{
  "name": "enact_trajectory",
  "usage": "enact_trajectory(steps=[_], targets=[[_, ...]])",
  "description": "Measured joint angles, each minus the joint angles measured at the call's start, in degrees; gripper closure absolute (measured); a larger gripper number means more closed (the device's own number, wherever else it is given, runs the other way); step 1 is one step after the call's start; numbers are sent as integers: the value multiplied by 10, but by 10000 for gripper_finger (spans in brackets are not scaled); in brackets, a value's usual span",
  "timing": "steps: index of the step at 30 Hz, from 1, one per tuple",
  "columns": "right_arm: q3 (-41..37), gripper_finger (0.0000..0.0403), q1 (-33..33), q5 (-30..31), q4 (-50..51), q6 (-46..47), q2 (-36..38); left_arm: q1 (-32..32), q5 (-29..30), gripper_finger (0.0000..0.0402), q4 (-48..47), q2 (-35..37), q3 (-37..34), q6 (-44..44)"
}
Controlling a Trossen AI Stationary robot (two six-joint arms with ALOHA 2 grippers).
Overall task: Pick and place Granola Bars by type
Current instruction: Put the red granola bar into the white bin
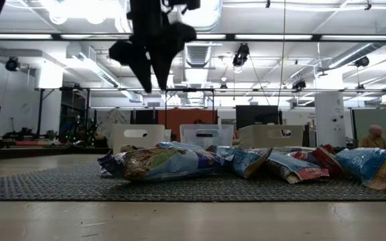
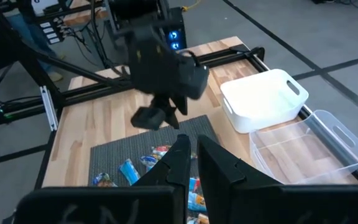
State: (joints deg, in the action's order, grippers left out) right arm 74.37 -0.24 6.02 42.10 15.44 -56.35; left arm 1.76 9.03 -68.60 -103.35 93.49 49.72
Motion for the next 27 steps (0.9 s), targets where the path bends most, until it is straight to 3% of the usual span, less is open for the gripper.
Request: enact_trajectory(steps=[16, 27], targets=[[0, 380, 0, 0, 27, 0, 0, 0, -8, 234, 33, -82, -10, 83], [0, 380, 0, 1, 27, -4, 0, 0, -10, 234, 45, -120, -10, 85]])
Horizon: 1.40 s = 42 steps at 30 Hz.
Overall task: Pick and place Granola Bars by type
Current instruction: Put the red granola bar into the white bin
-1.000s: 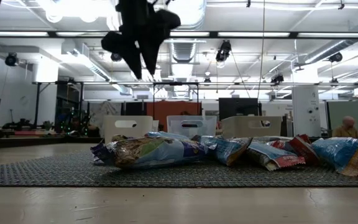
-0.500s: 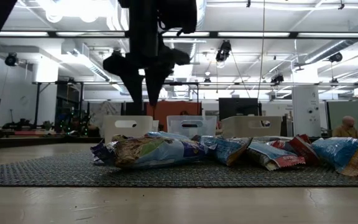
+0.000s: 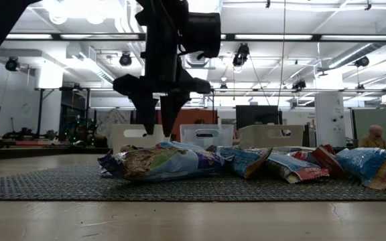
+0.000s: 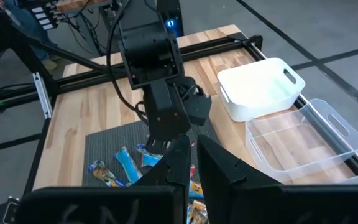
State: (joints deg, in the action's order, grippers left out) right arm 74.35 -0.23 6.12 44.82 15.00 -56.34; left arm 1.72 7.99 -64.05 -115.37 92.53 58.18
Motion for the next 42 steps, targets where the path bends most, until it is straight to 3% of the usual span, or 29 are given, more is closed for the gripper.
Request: enact_trajectory(steps=[19, 42], targets=[[0, 380, 0, 0, 0, -6, 0, -1, 21, 234, 50, -24, 0, -4], [0, 380, 0, 0, 0, -6, 0, 0, 22, 234, 27, -35, 0, -11]])
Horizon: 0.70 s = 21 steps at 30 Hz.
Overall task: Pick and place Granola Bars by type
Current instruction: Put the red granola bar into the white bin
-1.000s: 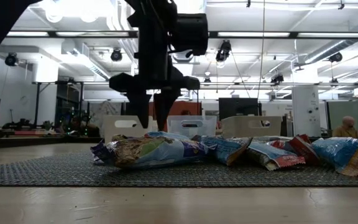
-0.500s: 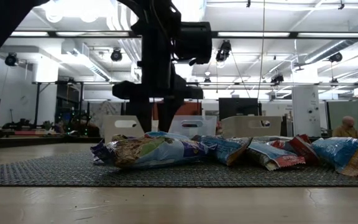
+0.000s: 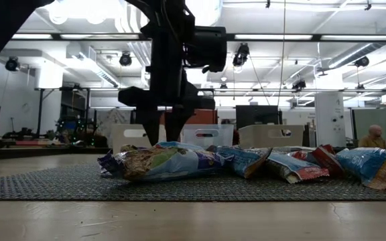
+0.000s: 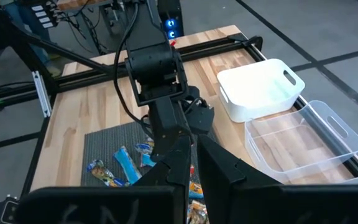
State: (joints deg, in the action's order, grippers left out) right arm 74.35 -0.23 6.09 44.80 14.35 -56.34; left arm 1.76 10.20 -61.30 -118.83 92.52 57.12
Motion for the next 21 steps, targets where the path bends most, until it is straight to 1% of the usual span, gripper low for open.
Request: enact_trajectory(steps=[15, 21], targets=[[0, 380, 0, 0, 0, 0, 0, 2, 0, 234, 9, 0, -16, -1], [0, 380, 0, 0, 0, 0, 0, 2, -11, 240, 17, 0, -22, -2]])
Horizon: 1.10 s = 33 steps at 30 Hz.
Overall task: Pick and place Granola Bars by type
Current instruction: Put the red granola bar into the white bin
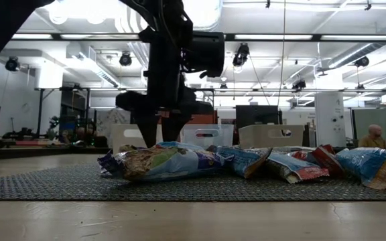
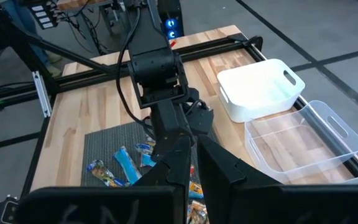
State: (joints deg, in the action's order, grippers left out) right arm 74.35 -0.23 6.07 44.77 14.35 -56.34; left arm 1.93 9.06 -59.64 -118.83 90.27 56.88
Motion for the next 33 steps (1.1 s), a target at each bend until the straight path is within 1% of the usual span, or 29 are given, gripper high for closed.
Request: enact_trajectory(steps=[6, 12, 17, 24, 33], targets=[[0, 380, 0, 0, 0, 0, 0, 0, -16, 271, 7, 0, -6, -1], [0, 380, 0, 0, 0, -11, 0, 0, -17, 308, 10, 0, -6, -9], [0, 380, 0, 0, 0, -11, 0, 0, -17, 329, 10, 0, -6, -14], [0, 380, 0, 0, 0, -11, 0, 0, -21, 345, 11, 0, -4, -30], [0, 380, 0, 0, 0, -11, 0, 1, -28, 349, -8, 0, 9, -48]])
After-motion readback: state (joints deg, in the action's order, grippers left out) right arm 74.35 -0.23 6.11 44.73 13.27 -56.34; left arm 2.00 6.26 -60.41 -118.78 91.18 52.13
